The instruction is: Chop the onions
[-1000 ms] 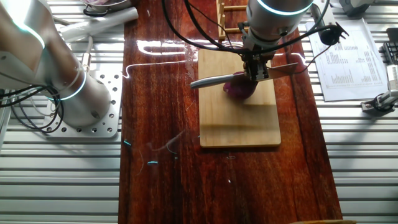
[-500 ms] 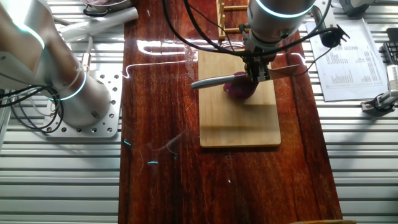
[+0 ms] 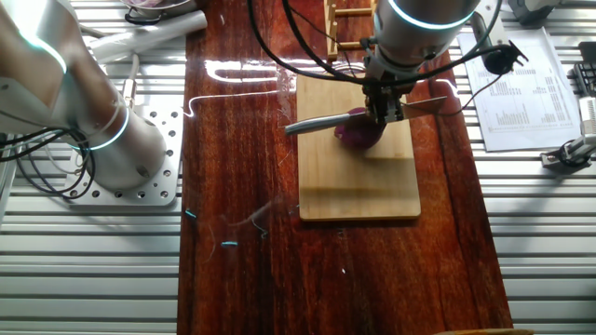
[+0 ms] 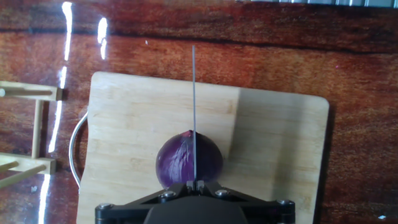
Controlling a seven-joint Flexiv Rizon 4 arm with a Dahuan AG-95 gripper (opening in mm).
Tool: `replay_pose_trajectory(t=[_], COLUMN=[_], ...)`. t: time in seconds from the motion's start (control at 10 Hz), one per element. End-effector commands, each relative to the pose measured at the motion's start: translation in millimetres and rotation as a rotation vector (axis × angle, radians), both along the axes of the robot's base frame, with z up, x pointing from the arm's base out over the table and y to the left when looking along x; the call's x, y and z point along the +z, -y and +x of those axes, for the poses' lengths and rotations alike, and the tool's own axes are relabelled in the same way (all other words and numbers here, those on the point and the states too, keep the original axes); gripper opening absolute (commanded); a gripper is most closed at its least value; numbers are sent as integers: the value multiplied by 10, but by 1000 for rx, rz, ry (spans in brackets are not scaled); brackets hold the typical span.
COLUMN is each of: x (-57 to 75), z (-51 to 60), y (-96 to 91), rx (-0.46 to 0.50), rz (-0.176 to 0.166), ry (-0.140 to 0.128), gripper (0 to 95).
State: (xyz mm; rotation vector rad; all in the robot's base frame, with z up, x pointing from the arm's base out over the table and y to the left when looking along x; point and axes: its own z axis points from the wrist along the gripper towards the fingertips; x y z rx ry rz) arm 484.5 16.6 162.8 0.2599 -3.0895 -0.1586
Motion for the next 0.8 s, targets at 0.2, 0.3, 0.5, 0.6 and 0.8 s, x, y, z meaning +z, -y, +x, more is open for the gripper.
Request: replay_pose_trajectory(t=[0.2,0.3,0.5,0.6,0.8], x=[-13,-107,-189,-189,-118], z=[17,41,65,65,46], y=[9,19,26,26,20], rx=[4,8,7,7,5], rz=[-1,-2,-2,-1,0], ry=[6,17,23,24,16], gripper=[0,0,0,0,0])
